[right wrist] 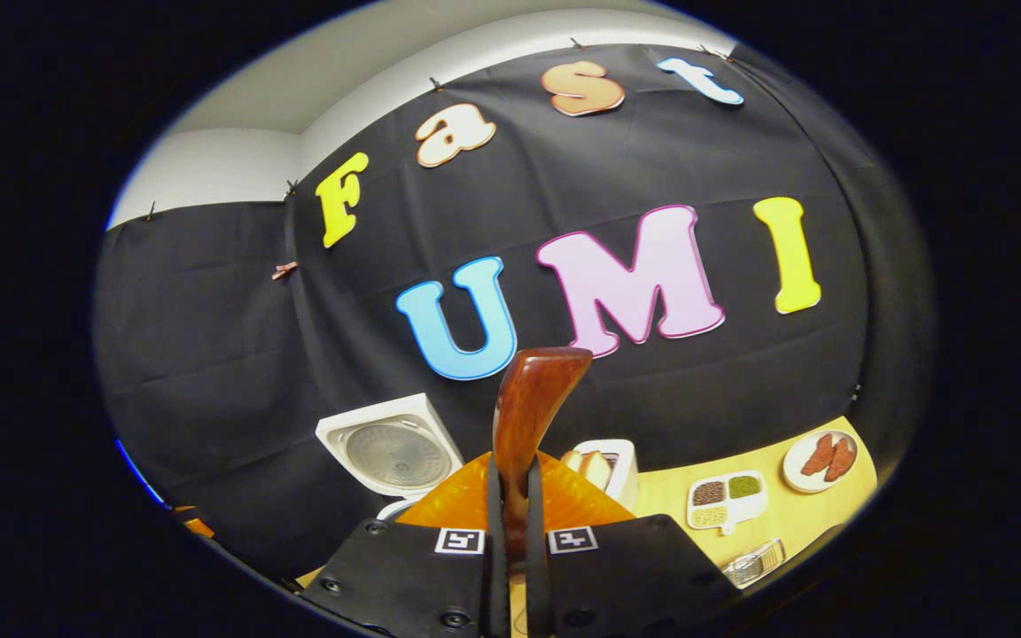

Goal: Close the left gripper, press the button to open the rice cooker; take a wooden spoon from the chopstick holder with the right hand, scoop a spoonful of rice and pour it into the rice cooker, then put the wooden spoon back into the chopstick holder.

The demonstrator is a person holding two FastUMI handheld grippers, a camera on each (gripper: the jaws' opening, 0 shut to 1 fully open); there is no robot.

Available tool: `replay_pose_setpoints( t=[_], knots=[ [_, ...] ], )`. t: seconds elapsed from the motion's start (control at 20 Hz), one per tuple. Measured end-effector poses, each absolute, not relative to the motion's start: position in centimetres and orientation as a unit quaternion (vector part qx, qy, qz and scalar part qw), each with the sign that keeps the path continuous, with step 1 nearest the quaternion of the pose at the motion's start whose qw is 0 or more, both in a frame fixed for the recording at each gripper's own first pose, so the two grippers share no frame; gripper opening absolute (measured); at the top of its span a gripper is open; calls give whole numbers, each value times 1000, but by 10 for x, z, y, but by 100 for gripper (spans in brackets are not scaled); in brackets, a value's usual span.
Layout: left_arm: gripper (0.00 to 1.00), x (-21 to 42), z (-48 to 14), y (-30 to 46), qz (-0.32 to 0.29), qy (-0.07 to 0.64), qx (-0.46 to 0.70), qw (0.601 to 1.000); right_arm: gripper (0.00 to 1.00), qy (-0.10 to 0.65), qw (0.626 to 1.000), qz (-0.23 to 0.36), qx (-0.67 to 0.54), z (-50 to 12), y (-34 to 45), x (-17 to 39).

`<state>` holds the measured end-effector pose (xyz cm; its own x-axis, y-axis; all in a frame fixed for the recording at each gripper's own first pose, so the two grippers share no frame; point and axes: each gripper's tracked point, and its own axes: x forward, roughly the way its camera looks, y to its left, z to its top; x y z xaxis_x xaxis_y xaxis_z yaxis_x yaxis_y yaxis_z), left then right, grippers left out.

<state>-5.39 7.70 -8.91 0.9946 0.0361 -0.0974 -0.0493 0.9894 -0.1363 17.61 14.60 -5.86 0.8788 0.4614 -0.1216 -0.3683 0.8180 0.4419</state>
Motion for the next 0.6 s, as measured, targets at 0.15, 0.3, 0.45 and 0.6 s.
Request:
replay_pose_setpoints(
  t=[0.15,0.3,0.45,0.6],
  knots=[
    [95,-49,-85,64,20,46,-65,997,11,119,952,189,207,-76,87,172],
    [95,-46,-82,52,22,49,-63,997,11,129,959,155,199,-104,35,172],
    [95,-47,-77,40,26,49,-54,997,11,152,963,128,184,-143,-4,175],
    [95,-44,-70,25,27,48,-46,997,11,181,961,114,176,-186,-28,178]
  ],
)
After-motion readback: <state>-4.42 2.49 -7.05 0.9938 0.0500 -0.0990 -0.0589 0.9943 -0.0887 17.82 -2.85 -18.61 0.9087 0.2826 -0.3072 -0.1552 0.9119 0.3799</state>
